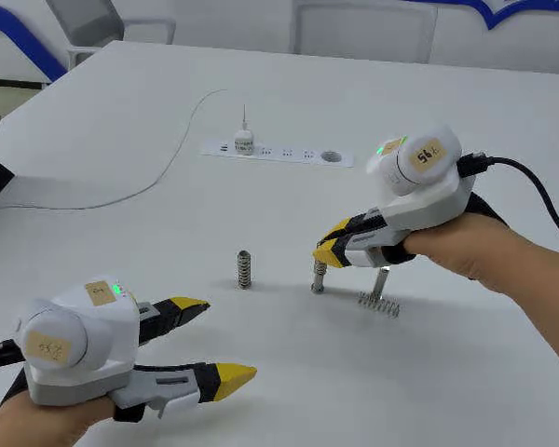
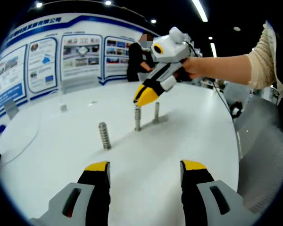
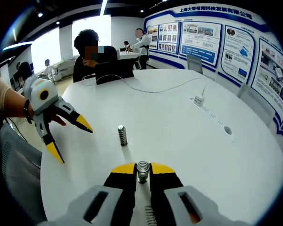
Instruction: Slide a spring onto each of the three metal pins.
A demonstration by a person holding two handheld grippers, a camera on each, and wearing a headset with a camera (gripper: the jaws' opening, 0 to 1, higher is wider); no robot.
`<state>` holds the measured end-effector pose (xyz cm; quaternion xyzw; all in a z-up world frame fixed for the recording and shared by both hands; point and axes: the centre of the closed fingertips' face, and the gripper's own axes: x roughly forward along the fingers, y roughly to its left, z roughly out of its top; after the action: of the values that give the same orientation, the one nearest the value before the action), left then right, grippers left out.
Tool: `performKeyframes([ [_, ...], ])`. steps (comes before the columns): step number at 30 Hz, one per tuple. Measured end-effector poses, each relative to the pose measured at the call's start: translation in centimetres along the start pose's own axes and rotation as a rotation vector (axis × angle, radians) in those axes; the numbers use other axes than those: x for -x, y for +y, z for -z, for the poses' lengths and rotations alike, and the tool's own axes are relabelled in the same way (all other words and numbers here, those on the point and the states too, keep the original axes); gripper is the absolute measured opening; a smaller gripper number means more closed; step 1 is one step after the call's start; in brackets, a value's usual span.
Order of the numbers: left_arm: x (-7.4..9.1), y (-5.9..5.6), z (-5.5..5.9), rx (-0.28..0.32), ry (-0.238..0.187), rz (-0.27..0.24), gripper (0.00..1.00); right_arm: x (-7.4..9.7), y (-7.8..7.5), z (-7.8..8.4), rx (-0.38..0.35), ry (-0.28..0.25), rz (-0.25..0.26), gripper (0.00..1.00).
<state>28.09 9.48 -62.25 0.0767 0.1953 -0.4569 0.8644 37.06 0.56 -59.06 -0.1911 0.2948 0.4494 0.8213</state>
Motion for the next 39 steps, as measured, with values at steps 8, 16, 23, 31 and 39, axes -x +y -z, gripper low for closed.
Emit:
performKeyframes([
  [8, 0.0, 0.0, 0.1, 0.002, 0.002, 0.001, 0.60, -0.7, 0.0, 0.7, -0.018, 0.013, 0.001, 0.12],
  [16, 0.0, 0.1, 0.0, 0.003, 0.000, -0.001, 0.60, -1.1, 0.0, 1.2, -0.038, 0.021, 0.003, 0.12],
  [23, 0.0, 0.1, 0.1, 0.004, 0.001, -0.001, 0.60, -1.5, 0.1, 1.8, -0.045, 0.032, 0.004, 0.12],
  [31, 0.0, 0.2, 0.0, 0.003, 0.002, -0.001, 0.60, -1.9, -0.1, 2.2, -0.049, 0.043, 0.008, 0.12],
  [39, 0.0, 0.1, 0.0, 0.001, 0.003, 0.000, 0.60, -1.9, -0.2, 2.4, -0.045, 0.047, 0.011, 0.13],
])
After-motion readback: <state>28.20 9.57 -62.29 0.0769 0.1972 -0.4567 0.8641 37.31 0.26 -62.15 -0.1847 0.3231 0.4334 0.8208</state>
